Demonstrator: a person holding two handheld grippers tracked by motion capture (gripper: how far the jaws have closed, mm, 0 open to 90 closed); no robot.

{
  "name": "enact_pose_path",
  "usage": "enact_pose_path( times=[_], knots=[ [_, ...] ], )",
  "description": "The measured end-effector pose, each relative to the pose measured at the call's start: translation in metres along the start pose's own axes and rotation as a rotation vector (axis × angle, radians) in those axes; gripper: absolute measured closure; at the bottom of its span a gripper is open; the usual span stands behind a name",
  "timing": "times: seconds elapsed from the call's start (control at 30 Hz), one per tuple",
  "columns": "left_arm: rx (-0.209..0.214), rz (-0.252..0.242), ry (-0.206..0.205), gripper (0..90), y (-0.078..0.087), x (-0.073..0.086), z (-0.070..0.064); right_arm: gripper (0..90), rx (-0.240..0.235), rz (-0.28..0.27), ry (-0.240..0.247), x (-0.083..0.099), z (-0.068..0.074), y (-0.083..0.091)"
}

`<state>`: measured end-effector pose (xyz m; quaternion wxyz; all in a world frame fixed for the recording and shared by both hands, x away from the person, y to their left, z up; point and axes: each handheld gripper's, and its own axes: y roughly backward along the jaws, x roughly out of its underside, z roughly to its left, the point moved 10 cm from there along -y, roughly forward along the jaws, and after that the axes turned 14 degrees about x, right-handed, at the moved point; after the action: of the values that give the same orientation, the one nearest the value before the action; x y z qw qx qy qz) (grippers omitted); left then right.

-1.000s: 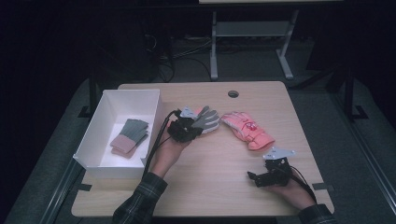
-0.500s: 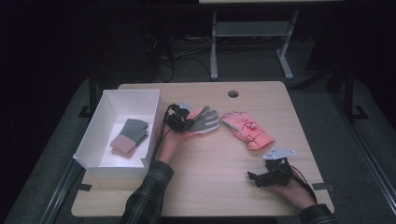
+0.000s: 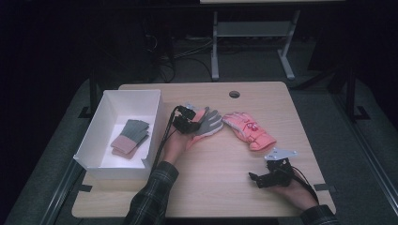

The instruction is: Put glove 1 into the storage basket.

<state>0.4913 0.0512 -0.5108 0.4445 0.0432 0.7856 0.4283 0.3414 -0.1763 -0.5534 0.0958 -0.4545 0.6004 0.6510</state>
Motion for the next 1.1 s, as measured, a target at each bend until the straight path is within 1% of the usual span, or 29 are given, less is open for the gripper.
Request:
enact_pose_path(
  times=[0.07, 0.1, 0.23, 0.27, 0.3, 0.37, 0.5, 0.6, 0.63, 0.73, 0.83, 0.93, 0.97, 1.07, 1.1],
  knots=[
    [0.028, 0.004, -0.001, 89.7, -0.002, -0.001, -0.009, 2.2, 0.000, 0.000, 0.000, 0.000, 0.000, 0.000],
    [0.048, 0.008, -0.003, 89.7, -0.004, -0.001, -0.015, 2.2, 0.000, 0.000, 0.000, 0.000, 0.000, 0.000],
    [0.085, 0.016, -0.021, 89.6, -0.011, -0.001, -0.033, 2.2, 0.000, 0.000, 0.000, 0.000, 0.000, 0.000],
    [0.093, 0.017, -0.020, 89.7, -0.012, -0.002, -0.036, 2.2, 0.000, 0.000, 0.000, 0.000, 0.000, 0.000],
    [0.105, 0.032, -0.034, 89.7, -0.012, -0.001, -0.040, 2.2, 0.000, 0.000, 0.000, 0.000, 0.000, 0.000],
    [0.121, 0.038, -0.048, 89.7, -0.014, -0.001, -0.047, 2.2, 0.000, 0.000, 0.000, 0.000, 0.000, 0.000],
    [0.158, 0.047, -0.055, 89.7, -0.018, 0.000, -0.057, 2.2, -0.001, 0.000, 0.000, 0.000, 0.000, 0.000],
    [0.164, 0.035, -0.061, 89.6, -0.016, -0.001, -0.061, 2.1, -0.001, 0.000, 0.004, 0.000, 0.000, 0.000],
    [0.165, 0.017, -0.055, 89.6, -0.014, -0.002, -0.062, 2.2, -0.001, 0.000, 0.004, 0.000, 0.000, 0.000],
    [0.163, 0.015, -0.069, 89.7, -0.003, 0.000, -0.063, 2.2, -0.001, 0.000, 0.005, 0.000, 0.000, 0.000],
    [0.158, 0.008, -0.078, 89.7, 0.010, 0.006, -0.066, 2.2, -0.002, 0.000, 0.002, 0.000, 0.000, 0.000],
    [0.170, 0.000, -0.078, 89.7, 0.022, 0.013, -0.071, 2.2, -0.002, 0.000, 0.002, 0.000, 0.000, 0.000],
    [0.165, 0.002, -0.092, 89.7, 0.026, 0.016, -0.074, 2.2, -0.001, 0.000, 0.005, 0.000, 0.000, 0.000],
    [0.152, 0.015, -0.121, 89.7, 0.030, 0.026, -0.078, 2.2, -0.001, 0.000, 0.005, 0.000, 0.000, 0.000],
    [0.154, 0.023, -0.122, 89.6, 0.030, 0.029, -0.079, 2.2, -0.001, 0.000, 0.004, 0.000, 0.000, 0.000]
  ],
)
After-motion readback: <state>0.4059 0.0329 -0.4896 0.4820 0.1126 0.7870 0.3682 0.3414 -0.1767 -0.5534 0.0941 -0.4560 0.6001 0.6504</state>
